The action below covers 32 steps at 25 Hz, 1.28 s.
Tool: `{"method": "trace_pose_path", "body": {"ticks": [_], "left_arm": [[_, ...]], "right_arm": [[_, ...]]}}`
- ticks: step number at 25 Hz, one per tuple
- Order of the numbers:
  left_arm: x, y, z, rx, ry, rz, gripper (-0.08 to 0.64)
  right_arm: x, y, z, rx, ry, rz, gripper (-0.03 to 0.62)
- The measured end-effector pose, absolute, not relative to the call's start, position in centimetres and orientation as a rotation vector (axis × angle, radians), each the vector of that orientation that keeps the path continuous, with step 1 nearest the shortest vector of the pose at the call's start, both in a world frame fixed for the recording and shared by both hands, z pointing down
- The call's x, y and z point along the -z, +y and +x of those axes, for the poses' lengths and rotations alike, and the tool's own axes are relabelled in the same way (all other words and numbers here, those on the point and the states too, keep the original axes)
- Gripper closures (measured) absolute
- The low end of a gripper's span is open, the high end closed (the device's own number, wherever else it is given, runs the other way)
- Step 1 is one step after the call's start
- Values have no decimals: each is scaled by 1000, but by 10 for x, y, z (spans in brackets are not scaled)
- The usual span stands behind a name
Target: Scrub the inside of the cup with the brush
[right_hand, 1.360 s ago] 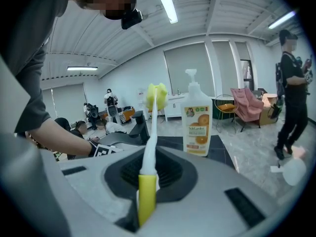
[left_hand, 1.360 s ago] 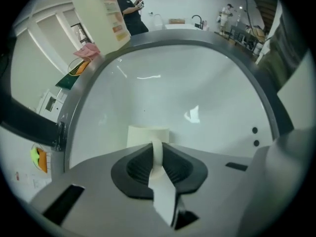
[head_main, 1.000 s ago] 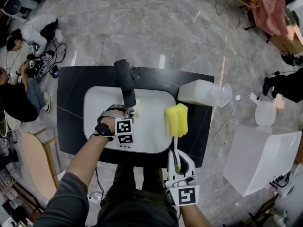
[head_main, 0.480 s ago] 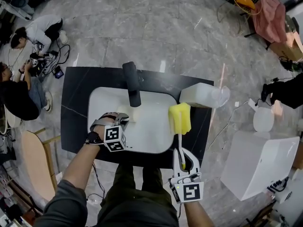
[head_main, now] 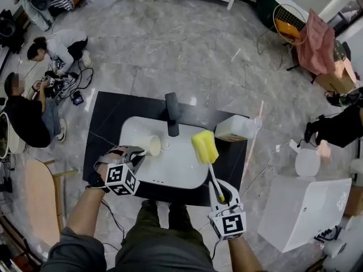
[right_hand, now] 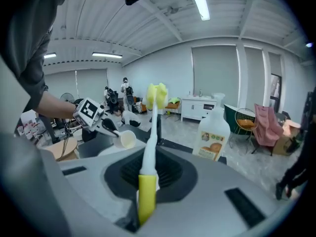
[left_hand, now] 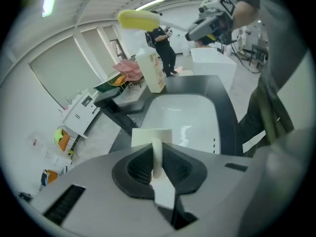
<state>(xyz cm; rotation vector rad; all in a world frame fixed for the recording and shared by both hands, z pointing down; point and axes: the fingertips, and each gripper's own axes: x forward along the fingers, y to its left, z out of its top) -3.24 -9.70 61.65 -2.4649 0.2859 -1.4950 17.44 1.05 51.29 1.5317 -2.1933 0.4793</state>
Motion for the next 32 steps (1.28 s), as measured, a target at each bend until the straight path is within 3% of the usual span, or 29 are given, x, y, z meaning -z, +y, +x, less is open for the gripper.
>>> {"method": "trace_pose_path", "body": {"ticks": [17, 32], "left_arm": [[-400, -112, -44, 1137, 436, -2337, 522], [-444, -40, -31, 1264, 146, -2245, 523]], "right_arm": [[-434, -19, 122, -151, -2175, 1043, 575], [-433, -23, 97, 318, -1655, 414, 575]]}}
